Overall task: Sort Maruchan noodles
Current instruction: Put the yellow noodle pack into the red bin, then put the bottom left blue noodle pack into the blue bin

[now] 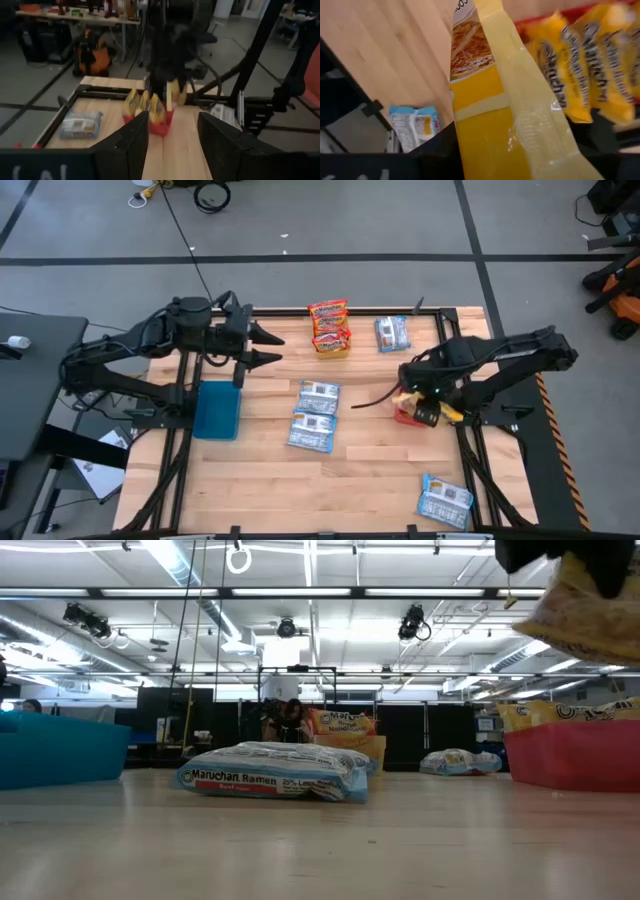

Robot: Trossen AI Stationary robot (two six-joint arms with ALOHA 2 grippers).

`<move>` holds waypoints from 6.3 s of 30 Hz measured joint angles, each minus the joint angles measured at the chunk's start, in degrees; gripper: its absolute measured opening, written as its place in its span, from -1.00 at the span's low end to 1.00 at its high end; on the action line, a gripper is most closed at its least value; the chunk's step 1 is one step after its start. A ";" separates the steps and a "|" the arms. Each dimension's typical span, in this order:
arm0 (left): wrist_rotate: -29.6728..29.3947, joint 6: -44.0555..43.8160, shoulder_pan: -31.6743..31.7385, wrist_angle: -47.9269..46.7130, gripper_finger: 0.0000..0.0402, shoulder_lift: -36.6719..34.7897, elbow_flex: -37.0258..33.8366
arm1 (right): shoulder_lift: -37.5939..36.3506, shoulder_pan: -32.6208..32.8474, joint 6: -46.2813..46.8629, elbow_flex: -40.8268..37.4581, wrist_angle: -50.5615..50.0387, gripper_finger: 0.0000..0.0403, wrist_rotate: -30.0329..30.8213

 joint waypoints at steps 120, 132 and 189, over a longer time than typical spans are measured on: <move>-27.52 -7.49 -30.58 -4.28 -0.85 45.62 -10.94 | 9.22 26.32 20.76 8.52 21.12 0.24 30.18; 9.41 1.47 -12.48 -25.77 -0.91 14.54 -11.17 | 6.87 22.43 15.79 8.16 22.06 0.22 33.15; 29.66 21.33 40.54 -41.66 -0.92 4.55 -30.03 | 6.91 11.06 7.52 6.92 25.33 0.22 30.14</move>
